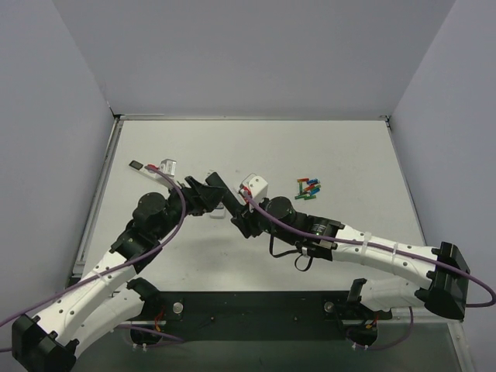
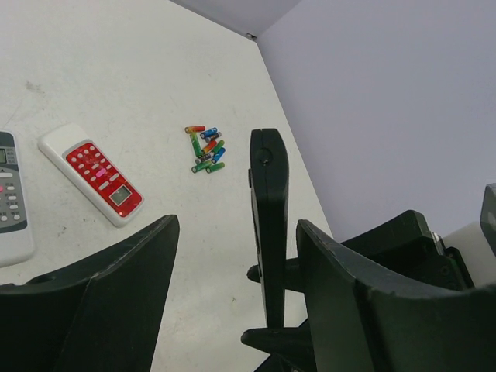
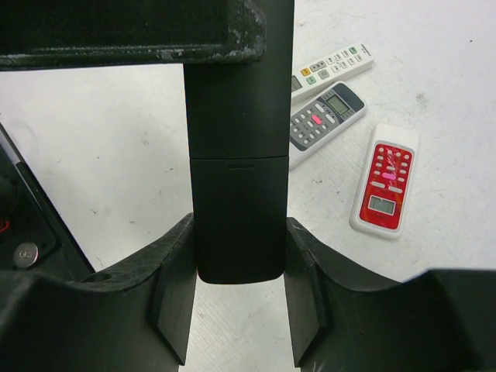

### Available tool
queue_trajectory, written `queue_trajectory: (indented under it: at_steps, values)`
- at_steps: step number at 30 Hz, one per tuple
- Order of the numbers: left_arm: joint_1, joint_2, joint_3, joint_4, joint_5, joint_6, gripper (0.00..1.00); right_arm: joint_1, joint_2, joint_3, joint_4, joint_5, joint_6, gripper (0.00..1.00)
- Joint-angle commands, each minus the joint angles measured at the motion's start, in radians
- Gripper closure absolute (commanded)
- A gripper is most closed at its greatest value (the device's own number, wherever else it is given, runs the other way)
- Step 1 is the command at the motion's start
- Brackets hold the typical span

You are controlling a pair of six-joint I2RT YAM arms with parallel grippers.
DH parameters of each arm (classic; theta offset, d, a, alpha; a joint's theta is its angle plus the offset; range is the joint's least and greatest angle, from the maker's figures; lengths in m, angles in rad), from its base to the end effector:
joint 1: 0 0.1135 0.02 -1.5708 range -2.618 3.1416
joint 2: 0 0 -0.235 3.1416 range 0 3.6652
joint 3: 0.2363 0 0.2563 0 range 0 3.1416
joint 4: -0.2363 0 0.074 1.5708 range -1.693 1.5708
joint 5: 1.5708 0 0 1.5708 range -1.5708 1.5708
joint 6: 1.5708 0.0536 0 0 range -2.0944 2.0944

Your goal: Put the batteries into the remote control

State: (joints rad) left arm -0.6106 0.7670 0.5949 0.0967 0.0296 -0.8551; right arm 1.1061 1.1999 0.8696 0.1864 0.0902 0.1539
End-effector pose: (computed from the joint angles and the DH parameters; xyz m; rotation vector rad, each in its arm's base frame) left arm 0.1906 -0.1353 0.2834 -0.1922 1.7643 -1.1204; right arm 0.1460 0.2804 0.2902 -0.7579 1.6222 0.8471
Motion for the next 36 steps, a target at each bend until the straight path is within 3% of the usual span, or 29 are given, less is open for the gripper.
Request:
queue_trajectory:
  at_steps: [1,4,7,11,12,13,15,16,19,23,36]
  values:
    - [-0.009,0.012,-0.003,0.083,-0.022,-0.021,0.29,0.009,0.021,0.040,0.081,0.034,-0.010,1.00]
    - [-0.017,0.028,-0.015,0.115,-0.022,-0.035,0.31,0.015,0.033,0.042,0.090,0.036,-0.002,1.00]
    - [-0.020,0.044,-0.017,0.135,-0.040,-0.042,0.41,0.018,0.036,0.043,0.091,0.036,-0.002,1.00]
    - [-0.025,0.051,-0.012,0.135,-0.048,-0.039,0.63,0.021,0.040,0.042,0.082,0.039,-0.001,1.00]
    - [-0.026,0.049,-0.012,0.133,-0.051,-0.038,0.76,0.021,0.036,0.042,0.078,0.039,-0.002,1.00]
    - [-0.026,0.048,-0.014,0.133,-0.056,-0.036,0.81,0.021,0.036,0.045,0.073,0.034,0.002,0.97]
    - [-0.028,0.043,-0.012,0.117,-0.060,-0.035,0.96,0.021,0.033,0.052,0.044,0.025,0.006,0.78]
    - [-0.028,0.041,-0.012,0.109,-0.062,-0.035,1.00,0.021,0.029,0.066,0.030,0.017,0.010,0.64]
    - [-0.028,0.035,0.016,0.013,-0.085,-0.015,1.00,0.021,0.020,0.100,-0.053,0.013,0.016,0.40]
    - [-0.028,0.017,0.043,-0.066,-0.115,-0.001,1.00,0.021,0.021,0.156,-0.122,0.014,0.009,0.27]
    - [-0.028,0.009,0.069,-0.095,-0.096,-0.015,1.00,0.011,0.147,0.278,-0.215,-0.035,0.004,0.22]
